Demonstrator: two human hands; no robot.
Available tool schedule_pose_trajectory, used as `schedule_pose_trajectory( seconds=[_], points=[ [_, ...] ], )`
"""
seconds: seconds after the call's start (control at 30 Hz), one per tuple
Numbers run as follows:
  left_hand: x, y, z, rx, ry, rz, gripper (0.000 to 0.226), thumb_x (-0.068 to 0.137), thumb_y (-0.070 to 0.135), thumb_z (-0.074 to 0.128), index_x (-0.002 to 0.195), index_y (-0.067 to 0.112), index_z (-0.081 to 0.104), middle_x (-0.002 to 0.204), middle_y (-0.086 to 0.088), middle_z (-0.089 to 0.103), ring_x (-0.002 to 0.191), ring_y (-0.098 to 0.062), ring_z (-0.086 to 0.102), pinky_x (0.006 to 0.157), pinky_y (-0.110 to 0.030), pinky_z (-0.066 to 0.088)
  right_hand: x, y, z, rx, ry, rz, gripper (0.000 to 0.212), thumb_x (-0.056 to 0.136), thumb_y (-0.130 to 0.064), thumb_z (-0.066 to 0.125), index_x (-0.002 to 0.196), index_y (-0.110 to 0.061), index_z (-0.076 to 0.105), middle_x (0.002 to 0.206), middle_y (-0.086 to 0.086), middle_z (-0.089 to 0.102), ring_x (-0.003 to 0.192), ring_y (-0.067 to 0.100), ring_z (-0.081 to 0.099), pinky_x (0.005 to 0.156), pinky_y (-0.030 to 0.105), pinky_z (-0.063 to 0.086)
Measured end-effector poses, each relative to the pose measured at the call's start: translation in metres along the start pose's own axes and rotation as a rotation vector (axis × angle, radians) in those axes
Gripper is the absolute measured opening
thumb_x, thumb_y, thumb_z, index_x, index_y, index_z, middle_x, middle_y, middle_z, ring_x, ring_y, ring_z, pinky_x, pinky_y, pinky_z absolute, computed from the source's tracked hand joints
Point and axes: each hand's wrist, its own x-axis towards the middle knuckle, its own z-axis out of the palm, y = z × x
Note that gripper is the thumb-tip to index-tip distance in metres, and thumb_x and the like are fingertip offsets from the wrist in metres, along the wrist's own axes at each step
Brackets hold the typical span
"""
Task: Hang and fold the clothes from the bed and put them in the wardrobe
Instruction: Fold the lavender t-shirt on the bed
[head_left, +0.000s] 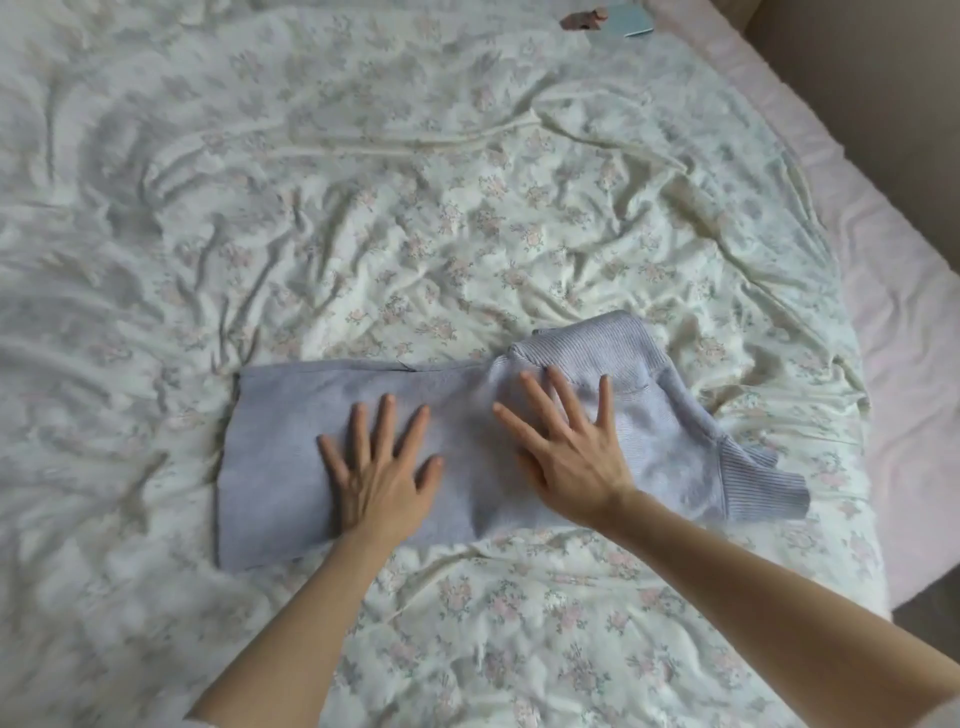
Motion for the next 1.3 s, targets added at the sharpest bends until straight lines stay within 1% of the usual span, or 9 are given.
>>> schedule_pose_trajectory(
  seconds=[0.17,0.4,0.53,0.73,0.9,0.97,1.07,1.17,1.3],
  points=[
    [-0.021,-0.040,0.015,-0.039,-0.143,-0.322,0.063,0.089,0.069,0.005,0.137,0.044,-0.027,0.154,0.009,-0.027,0.142,-0.023,-0.026,0.110,-0.063,-0.012,0.002,0.030,0.020,0.038,-0.208,0.260,0.056,0.088,-0.064,-0.006,0.139,-0.050,-0.021,0.155,-0.010,-0.020,0.140,0.026,-0.024,0.104,0.070,-0.012],
    [-0.037,-0.033,0.003,-0.210,-0.200,-0.540,0.063,0.095,0.056,0.022,0.150,0.037,-0.004,0.158,0.000,-0.018,0.143,-0.031,-0.020,0.110,-0.066,0.000,-0.071,0.051,0.018,0.128,-0.250,0.531,0.058,0.095,-0.048,0.002,0.150,-0.032,0.007,0.159,0.001,0.003,0.146,0.027,0.000,0.110,0.062,-0.001],
    [-0.053,0.031,0.001,-0.251,-0.071,-0.258,0.060,0.096,0.042,0.029,0.151,0.028,0.011,0.160,-0.004,-0.001,0.146,-0.032,-0.007,0.110,-0.064,-0.001,-0.116,0.048,0.024,0.245,0.004,0.605,0.055,0.090,-0.031,0.027,0.131,-0.005,0.052,0.140,0.017,0.047,0.133,0.034,0.038,0.106,0.058,0.031],
    [-0.074,0.142,0.010,-0.055,-0.023,0.449,0.076,0.074,0.047,0.059,0.142,0.024,0.034,0.152,-0.009,0.030,0.140,-0.034,0.025,0.105,-0.066,0.018,-0.150,0.058,0.031,0.383,0.238,0.802,0.063,0.078,-0.004,0.067,0.136,-0.001,0.043,0.144,0.021,0.039,0.134,0.040,0.034,0.106,0.059,0.031],
    [-0.057,0.173,0.017,0.004,-0.151,0.328,0.099,0.066,0.061,0.070,0.148,0.029,0.025,0.158,-0.010,0.013,0.144,-0.037,0.014,0.106,-0.066,0.006,-0.130,0.091,0.014,0.503,0.080,0.915,0.070,0.089,-0.037,0.057,0.145,-0.010,0.025,0.141,0.010,0.042,0.129,0.032,0.035,0.100,0.051,0.033],
    [-0.050,0.182,0.016,0.051,-0.214,0.300,0.093,0.081,0.063,0.052,0.151,0.032,-0.001,0.157,-0.005,-0.020,0.144,-0.033,-0.017,0.108,-0.066,-0.011,-0.118,0.106,0.010,0.527,0.041,0.897,0.048,0.089,-0.037,0.055,0.128,-0.010,0.045,0.122,0.011,0.055,0.114,0.032,0.046,0.087,0.043,0.040],
    [-0.051,0.189,0.013,0.066,-0.244,0.254,0.092,0.084,0.067,0.043,0.149,0.031,-0.012,0.155,-0.004,-0.027,0.140,-0.031,-0.028,0.107,-0.065,-0.014,-0.105,0.113,-0.001,0.648,0.055,0.877,0.023,0.087,-0.031,0.055,0.084,-0.009,0.059,0.084,0.011,0.063,0.081,0.030,0.058,0.053,0.031,0.034],
    [-0.051,0.191,0.011,-0.048,-0.196,0.220,0.090,0.083,0.067,0.043,0.151,0.029,-0.003,0.158,-0.001,-0.018,0.143,-0.029,-0.023,0.108,-0.066,-0.008,-0.097,0.111,-0.021,0.734,0.049,0.819,0.022,0.087,-0.025,0.056,0.079,-0.006,0.063,0.074,0.010,0.064,0.069,0.027,0.057,0.048,0.028,0.033],
    [-0.057,0.210,0.002,-0.260,0.046,0.237,0.105,0.061,0.068,0.068,0.144,0.015,0.030,0.148,-0.004,0.039,0.139,-0.033,0.030,0.100,-0.071,0.021,-0.086,0.099,-0.060,0.991,0.093,0.697,0.014,0.084,-0.015,0.059,0.083,-0.003,0.065,0.072,0.007,0.064,0.069,0.021,0.057,0.052,0.026,0.037]
  ],
)
